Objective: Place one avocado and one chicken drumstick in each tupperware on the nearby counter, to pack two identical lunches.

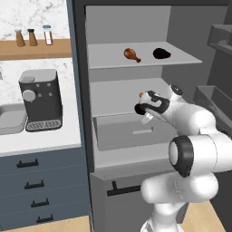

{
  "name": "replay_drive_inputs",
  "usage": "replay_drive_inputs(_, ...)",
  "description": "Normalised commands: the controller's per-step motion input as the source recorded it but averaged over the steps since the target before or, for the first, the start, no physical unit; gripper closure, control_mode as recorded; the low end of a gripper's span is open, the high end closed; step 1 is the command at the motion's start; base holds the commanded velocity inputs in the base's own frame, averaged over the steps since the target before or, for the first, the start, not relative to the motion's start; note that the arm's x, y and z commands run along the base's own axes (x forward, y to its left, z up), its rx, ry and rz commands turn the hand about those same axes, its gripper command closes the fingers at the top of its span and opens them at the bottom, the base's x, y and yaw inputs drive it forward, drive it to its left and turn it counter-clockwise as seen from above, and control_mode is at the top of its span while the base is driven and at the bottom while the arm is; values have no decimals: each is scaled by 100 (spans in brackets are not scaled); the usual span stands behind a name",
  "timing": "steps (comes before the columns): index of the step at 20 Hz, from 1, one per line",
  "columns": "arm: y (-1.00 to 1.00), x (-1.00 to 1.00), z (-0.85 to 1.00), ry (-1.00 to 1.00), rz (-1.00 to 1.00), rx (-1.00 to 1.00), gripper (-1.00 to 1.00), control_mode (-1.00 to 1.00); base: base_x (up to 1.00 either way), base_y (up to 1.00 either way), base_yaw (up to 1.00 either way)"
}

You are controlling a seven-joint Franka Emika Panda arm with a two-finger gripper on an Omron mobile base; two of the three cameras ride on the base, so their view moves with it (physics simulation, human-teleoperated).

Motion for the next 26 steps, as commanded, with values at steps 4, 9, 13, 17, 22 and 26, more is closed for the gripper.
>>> replay_drive_inputs(4, 5, -100, 71, 0, 0, 0, 100, -100, 0, 0, 0)
replay_drive_inputs(9, 0, -100, 93, 4, 0, 0, 100, -100, 0, 0, 0)
replay_drive_inputs(13, 0, -100, 66, 8, 0, 0, 100, -100, 0, 0, 0)
replay_drive_inputs(17, 0, -100, 20, 1, 0, 0, 100, -100, 0, 0, 0)
replay_drive_inputs(22, 0, -60, 0, 0, 0, -1, 100, 100, -40, 5, 0)
replay_drive_inputs(26, 0, 0, 0, 0, 0, 0, 100, 100, -91, 81, 0)
